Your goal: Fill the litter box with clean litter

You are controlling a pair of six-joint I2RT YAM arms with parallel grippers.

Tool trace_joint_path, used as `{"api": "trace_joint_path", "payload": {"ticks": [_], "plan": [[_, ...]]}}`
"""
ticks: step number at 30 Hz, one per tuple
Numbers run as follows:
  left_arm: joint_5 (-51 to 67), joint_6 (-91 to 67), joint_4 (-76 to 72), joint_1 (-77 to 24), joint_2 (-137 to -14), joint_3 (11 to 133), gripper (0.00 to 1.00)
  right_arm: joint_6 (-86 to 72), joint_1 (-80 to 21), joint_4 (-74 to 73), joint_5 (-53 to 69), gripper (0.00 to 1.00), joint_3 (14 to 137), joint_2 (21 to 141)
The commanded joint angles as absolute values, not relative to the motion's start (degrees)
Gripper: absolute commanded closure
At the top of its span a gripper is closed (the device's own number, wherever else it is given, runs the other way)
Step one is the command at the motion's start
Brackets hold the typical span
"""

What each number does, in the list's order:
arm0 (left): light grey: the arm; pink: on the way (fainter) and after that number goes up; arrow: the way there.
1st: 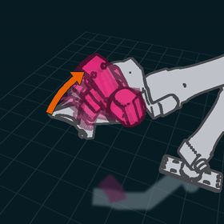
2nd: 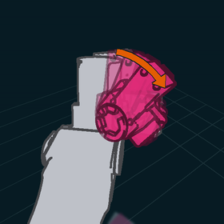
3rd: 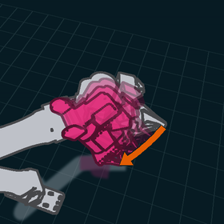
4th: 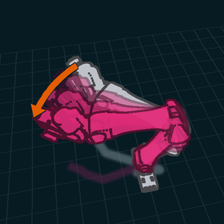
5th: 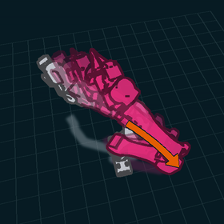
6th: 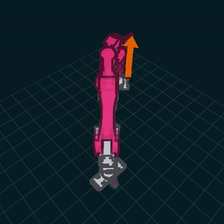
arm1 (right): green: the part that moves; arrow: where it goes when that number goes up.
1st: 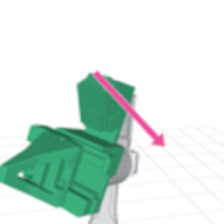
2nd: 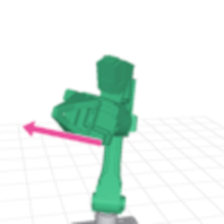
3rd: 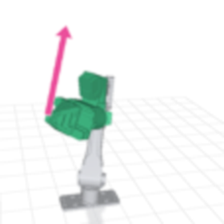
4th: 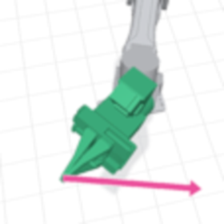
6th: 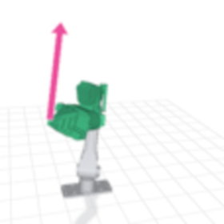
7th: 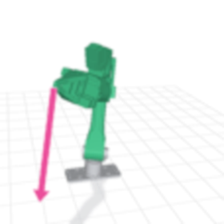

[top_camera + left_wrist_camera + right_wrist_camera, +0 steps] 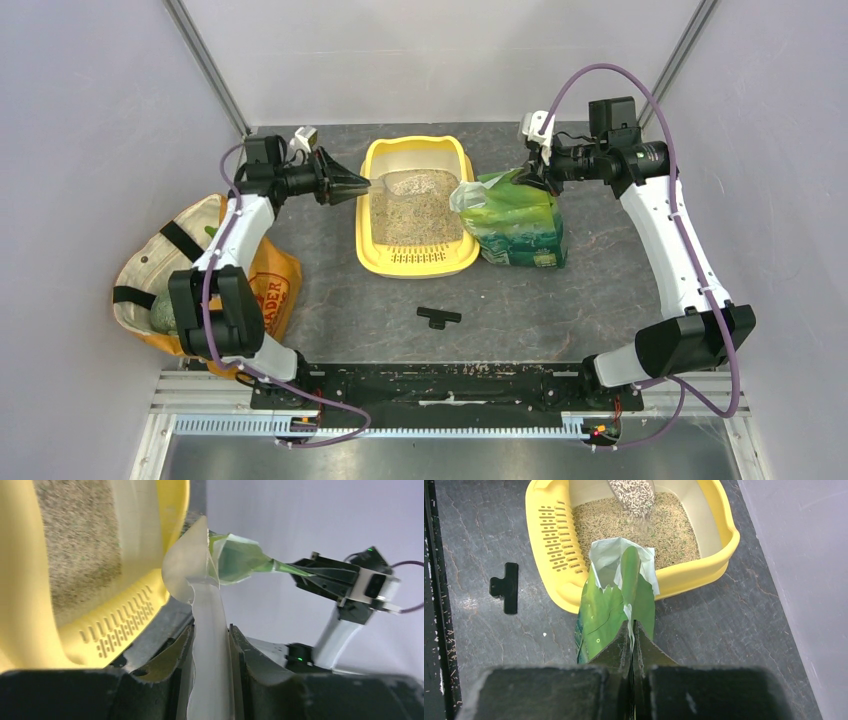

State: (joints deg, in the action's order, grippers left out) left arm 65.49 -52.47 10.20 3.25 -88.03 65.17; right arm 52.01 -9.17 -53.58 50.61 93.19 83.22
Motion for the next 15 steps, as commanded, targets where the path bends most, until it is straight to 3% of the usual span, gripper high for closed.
{"api": "trace_joint_path", "payload": {"ticks": [1,9,15], "plan": [[55.05,-29.40,34.98,2.90,-87.26,75.11,0.98,50.81,-9.44,-50.14,50.38,1.00,93.25,81.22],[33.83,-18.09,43.24,-6.39,-88.99,82.79,0.98,47.72,-5.79,-51.43,48.78,1.00,91.89,79.50],[4.86,-5.56,45.97,-20.67,-88.51,89.03,0.98,47.30,-2.84,-52.47,47.94,1.00,89.92,77.23]]}}
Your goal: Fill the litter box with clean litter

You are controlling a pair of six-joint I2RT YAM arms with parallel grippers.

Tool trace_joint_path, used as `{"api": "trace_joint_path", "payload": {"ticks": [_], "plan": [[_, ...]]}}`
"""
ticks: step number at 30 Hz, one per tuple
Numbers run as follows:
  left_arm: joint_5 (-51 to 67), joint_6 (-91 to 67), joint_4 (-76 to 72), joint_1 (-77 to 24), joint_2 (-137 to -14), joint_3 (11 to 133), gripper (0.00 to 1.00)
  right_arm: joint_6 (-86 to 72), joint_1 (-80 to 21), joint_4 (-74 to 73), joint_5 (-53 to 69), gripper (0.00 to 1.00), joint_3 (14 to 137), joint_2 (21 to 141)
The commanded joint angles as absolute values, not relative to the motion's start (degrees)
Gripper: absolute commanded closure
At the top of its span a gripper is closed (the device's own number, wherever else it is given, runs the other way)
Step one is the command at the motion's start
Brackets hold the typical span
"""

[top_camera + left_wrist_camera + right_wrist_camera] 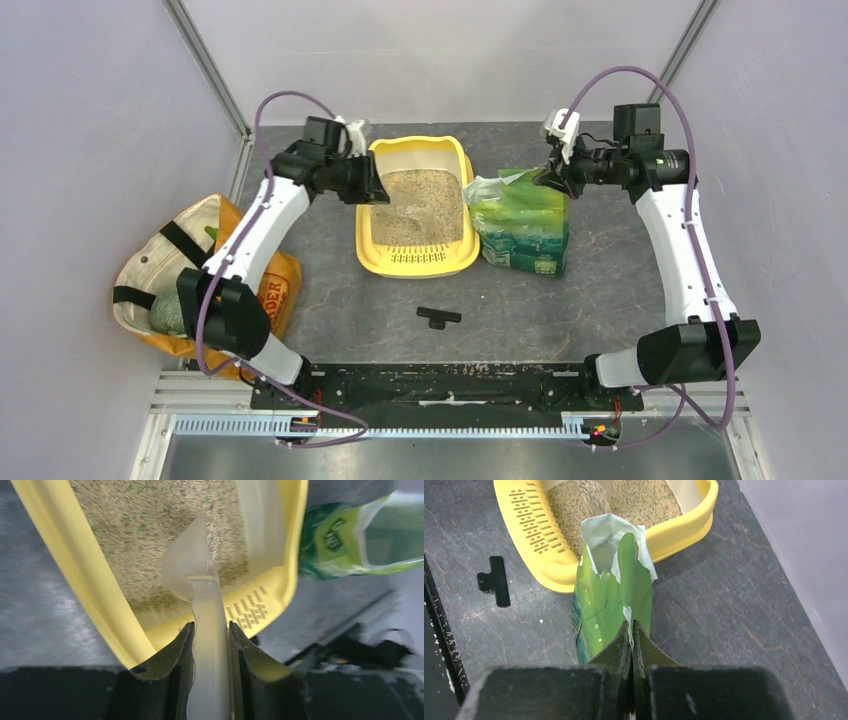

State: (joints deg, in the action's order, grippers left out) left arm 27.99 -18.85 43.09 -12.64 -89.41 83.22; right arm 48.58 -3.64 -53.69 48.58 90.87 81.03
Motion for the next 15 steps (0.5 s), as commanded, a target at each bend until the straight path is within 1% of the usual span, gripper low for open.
{"api": "trace_joint_path", "payload": {"ticks": [1,2,5,10,15], "plan": [[0.93,-3.51,46.05,-23.47,-88.23,89.32,0.98,47.18,-2.74,-52.45,47.66,1.00,89.38,76.84],[-3.33,-1.62,46.01,-25.65,-88.01,89.35,0.98,46.97,-2.76,-52.40,47.47,1.00,89.02,76.51],[-8.56,2.67,46.84,-28.93,-87.57,88.59,0.98,46.13,-2.78,-52.38,47.37,1.00,88.17,75.89],[-7.50,3.11,44.06,-28.78,-81.62,85.36,0.98,44.95,-2.80,-52.30,46.85,1.00,87.68,75.00],[-2.66,1.07,44.68,-28.38,-78.16,86.23,0.98,43.47,-2.66,-51.97,45.38,1.00,87.23,74.08]]}}
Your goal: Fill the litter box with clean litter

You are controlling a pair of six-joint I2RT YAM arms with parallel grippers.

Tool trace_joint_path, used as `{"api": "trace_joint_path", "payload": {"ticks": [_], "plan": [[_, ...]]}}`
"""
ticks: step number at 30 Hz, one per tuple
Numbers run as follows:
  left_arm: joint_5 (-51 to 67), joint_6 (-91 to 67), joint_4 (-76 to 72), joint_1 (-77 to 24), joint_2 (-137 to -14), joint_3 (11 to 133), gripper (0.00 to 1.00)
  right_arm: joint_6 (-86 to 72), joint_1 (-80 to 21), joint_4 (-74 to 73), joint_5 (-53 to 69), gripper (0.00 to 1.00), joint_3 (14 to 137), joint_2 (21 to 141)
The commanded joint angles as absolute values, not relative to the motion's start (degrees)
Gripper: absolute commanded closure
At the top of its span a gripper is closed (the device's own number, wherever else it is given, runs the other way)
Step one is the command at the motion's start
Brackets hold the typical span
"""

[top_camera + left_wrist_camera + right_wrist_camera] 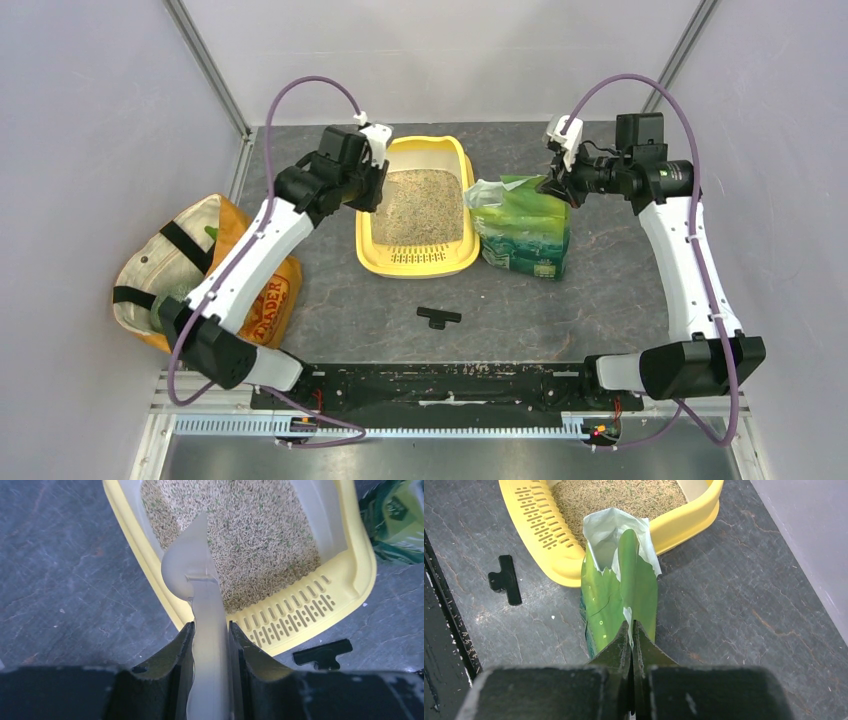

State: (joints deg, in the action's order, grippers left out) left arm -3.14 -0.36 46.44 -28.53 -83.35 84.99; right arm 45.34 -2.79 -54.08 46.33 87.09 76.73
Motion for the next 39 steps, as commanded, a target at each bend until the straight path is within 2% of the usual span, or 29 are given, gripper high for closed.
{"api": "trace_joint_path", "payload": {"ticks": [1,8,13,26,32,34,37,39], "plan": [[-3.79,0.54,44.46,-27.90,-77.85,86.03,0.98,43.06,-2.66,-51.72,44.99,1.00,87.19,73.89],[-12.88,-5.97,40.55,-16.73,-78.02,87.47,0.98,41.95,-2.12,-51.42,43.16,1.00,86.60,72.24],[-8.93,-13.44,33.69,-6.92,-80.05,82.42,0.98,39.60,-2.02,-49.48,43.15,1.00,85.63,71.84],[-2.93,-21.03,5.54,-4.15,-91.47,66.98,0.98,36.12,-2.09,-44.74,39.29,1.00,81.79,70.68],[-0.54,-23.69,3.73,-3.61,-96.90,65.30,0.98,35.07,-2.02,-45.25,38.41,1.00,81.30,70.45],[-0.50,-24.18,4.19,-3.63,-97.54,64.12,0.96,34.09,-2.02,-45.17,37.80,1.00,81.46,70.58],[-0.35,-26.08,5.97,-3.19,-97.98,61.86,0.82,32.88,-2.03,-46.55,37.35,1.00,82.88,71.44],[-0.26,-27.26,6.91,-2.59,-98.10,60.15,0.81,32.82,-2.02,-47.50,37.61,1.00,83.64,71.79]]}}
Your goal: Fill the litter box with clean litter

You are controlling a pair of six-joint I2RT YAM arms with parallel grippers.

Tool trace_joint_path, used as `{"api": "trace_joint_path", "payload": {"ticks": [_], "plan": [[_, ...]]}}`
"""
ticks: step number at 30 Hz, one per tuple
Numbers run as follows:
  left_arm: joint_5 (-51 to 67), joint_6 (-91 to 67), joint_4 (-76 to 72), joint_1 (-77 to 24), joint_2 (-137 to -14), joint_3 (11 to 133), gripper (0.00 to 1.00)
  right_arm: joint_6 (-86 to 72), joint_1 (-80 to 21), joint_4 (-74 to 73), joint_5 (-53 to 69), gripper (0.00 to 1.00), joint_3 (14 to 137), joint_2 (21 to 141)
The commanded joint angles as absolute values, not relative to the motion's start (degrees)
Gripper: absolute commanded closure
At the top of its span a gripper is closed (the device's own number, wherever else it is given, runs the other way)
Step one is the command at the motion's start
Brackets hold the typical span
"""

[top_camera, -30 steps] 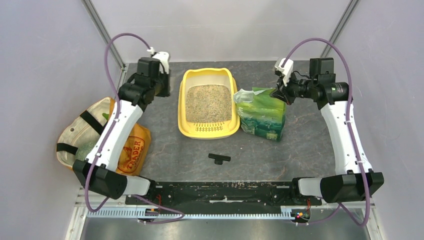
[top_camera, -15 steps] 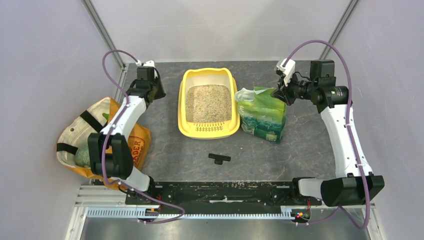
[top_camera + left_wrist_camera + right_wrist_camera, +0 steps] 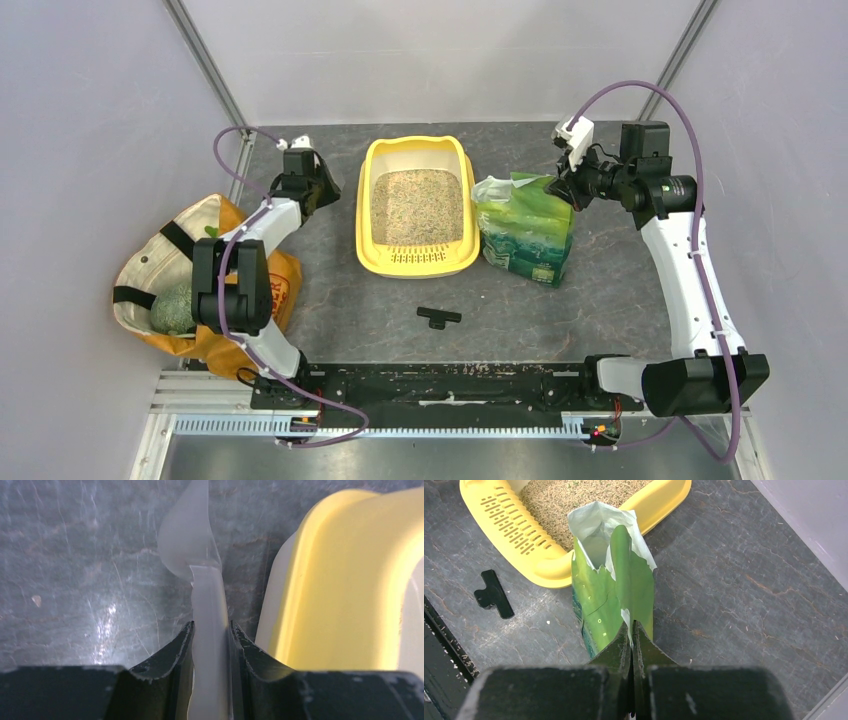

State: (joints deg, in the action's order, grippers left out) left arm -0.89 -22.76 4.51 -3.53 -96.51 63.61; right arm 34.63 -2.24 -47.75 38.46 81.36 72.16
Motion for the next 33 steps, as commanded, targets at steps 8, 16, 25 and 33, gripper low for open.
{"api": "trace_joint_path", "payload": {"ticks": [8,16,25,33], "plan": [[1.39,-28.43,10.05,-0.09,-98.00,57.11,0.63,33.54,-2.02,-47.57,38.67,1.00,83.58,70.80],[3.10,-25.02,15.72,-0.09,-95.79,61.34,0.30,33.17,-2.02,-47.87,39.20,1.00,83.91,70.51],[7.38,-16.99,21.25,-0.09,-83.39,65.95,0.13,35.80,-1.10,-56.14,39.24,1.00,86.80,68.55],[40.56,0.44,24.57,-0.97,-79.29,75.50,0.11,46.11,2.49,-65.57,45.73,1.00,86.77,63.74]]}}
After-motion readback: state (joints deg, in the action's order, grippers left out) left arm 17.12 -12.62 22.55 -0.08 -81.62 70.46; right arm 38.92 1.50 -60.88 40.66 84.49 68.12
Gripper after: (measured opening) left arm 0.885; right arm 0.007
